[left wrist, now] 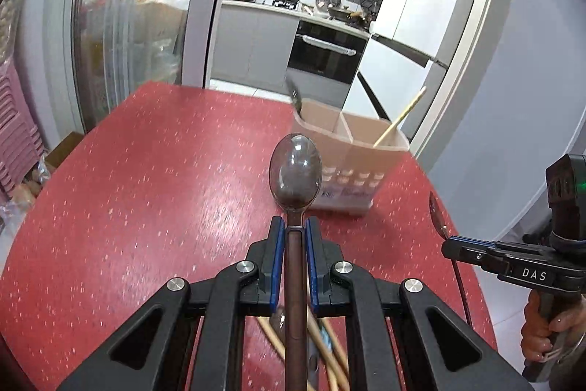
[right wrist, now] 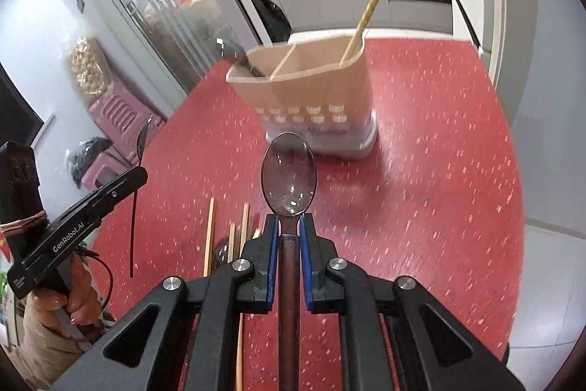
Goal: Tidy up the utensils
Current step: 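Carry both spoons to the beige holder and release them inside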
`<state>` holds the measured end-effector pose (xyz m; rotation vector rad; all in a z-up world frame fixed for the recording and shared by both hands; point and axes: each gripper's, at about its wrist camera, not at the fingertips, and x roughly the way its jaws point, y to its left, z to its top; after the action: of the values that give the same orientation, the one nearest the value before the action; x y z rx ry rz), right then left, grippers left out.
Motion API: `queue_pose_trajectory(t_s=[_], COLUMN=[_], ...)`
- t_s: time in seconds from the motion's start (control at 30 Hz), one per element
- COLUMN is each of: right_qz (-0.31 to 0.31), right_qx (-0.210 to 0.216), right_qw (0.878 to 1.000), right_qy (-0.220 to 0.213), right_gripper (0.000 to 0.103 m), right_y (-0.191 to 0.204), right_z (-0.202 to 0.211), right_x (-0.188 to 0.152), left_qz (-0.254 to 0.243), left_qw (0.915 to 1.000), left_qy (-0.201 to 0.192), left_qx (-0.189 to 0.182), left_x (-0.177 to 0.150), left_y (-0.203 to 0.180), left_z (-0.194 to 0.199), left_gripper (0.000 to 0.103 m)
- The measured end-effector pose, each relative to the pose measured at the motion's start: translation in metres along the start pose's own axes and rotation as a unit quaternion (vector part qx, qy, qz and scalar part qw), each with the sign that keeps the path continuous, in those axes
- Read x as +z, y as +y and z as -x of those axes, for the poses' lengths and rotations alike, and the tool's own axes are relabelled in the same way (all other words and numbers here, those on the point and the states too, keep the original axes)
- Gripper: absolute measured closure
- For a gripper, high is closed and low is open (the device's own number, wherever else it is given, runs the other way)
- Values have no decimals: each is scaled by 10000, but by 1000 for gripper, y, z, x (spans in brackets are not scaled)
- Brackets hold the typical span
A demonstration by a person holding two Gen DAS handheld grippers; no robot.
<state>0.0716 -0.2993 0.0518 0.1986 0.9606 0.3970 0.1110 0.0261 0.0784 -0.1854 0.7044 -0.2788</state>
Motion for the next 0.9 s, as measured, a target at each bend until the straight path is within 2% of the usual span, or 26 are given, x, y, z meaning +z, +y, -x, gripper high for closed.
queue_pose_trajectory(t_s=[0.5, 0.7, 0.9], right_qz=[222, 162, 26], right_qx=[-159, -49, 73], right_qw=[9974, 9940, 9887], right_qy=[-671, -1077, -1498], right_gripper=[90, 90, 91], right_y=[-3, -6, -9], right_z=[15, 10, -1], right_x=[83, 122, 152], left_qz=[-77, -94, -52], left_qw=[9988, 9960, 9936], left_qy=[-484, -884, -1124], left_qx=[-86, -11, 86], left_x=[75, 112, 132], left_y=[-26, -31, -35], left_z=[-33, -47, -73], left_gripper=[66, 66, 66])
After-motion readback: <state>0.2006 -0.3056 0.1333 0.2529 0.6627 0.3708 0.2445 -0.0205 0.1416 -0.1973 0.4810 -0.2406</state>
